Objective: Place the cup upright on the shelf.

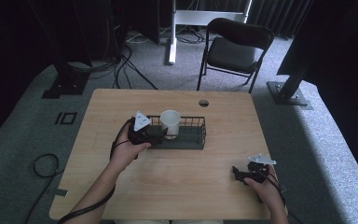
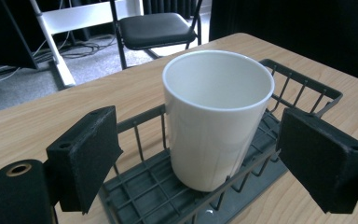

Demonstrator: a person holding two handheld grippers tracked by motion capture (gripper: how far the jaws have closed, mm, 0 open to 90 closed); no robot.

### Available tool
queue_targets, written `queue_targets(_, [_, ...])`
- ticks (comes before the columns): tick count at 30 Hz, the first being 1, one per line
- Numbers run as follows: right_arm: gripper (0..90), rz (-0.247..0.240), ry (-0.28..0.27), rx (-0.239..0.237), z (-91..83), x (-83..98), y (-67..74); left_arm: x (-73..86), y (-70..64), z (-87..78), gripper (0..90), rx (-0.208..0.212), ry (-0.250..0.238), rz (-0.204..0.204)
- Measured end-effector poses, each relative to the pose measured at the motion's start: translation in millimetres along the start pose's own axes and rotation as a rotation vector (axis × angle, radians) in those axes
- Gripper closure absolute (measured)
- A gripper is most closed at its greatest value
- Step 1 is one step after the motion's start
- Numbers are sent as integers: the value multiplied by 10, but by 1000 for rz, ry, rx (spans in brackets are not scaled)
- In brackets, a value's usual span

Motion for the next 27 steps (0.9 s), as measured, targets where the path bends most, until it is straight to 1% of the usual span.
queue_targets(3, [107, 1, 0, 0, 0, 0, 0, 36, 36, -61, 140, -10, -11, -15])
queue_targets(5, [108, 1, -1, 0, 0, 0, 1, 66, 58, -101, 140, -15, -8, -12])
queue_targets(7, [108, 2, -1, 0, 0, 0, 1, 100, 88, -145, 140, -30, -4, -6])
queue_targets(8, [108, 0, 0, 0, 0, 0, 0, 115, 106, -168, 140, -32, -9, -15])
queue_targets(9, [108, 1, 0, 0, 0, 0, 0, 130, 122, -192, 140, -32, -7, -20])
queue_targets(10, [107, 1, -1, 0, 0, 0, 1, 147, 140, -216, 140, -43, -6, -14])
queue_targets(14, [107, 0, 0, 0, 0, 0, 0, 212, 194, -290, 140, -58, 1, -15])
queue_targets(18, [107, 0, 0, 0, 0, 0, 0, 276, 250, -365, 140, -78, -1, -28])
queue_targets(20, [108, 1, 0, 0, 0, 0, 0, 309, 270, -396, 140, -81, 8, -32])
queue_targets(21, [108, 1, 0, 0, 0, 0, 0, 328, 284, -413, 140, -89, 10, -31])
queue_targets(24, [108, 0, 0, 0, 0, 0, 0, 401, 329, -462, 140, -111, 18, -46])
queue_targets(27, [107, 0, 0, 0, 0, 0, 0, 502, 375, -508, 140, -129, 27, -55])
Point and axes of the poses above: each handheld gripper's, and its own axes: z roughly forward along the jaws, x roughly out of its underside, y roughly to its left, the point moved 1 cm from there along z, roughly forward along the jaws, and after that the axes turned 7 degrees about z, right-handed, at the moved point
